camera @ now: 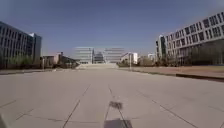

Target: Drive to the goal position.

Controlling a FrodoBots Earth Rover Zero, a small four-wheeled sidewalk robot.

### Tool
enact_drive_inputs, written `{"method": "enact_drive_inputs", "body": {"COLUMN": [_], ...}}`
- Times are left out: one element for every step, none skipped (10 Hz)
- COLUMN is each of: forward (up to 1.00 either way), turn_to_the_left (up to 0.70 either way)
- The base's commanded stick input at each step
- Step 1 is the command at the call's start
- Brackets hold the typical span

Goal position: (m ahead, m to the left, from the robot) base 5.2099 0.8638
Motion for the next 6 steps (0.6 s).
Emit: {"method": "enact_drive_inputs", "body": {"forward": [0.70, 0.70, 0.70, 0.70, 0.70, 0.70], "turn_to_the_left": [0.00, 0.00, 0.00, 0.00, 0.00, 0.00]}}
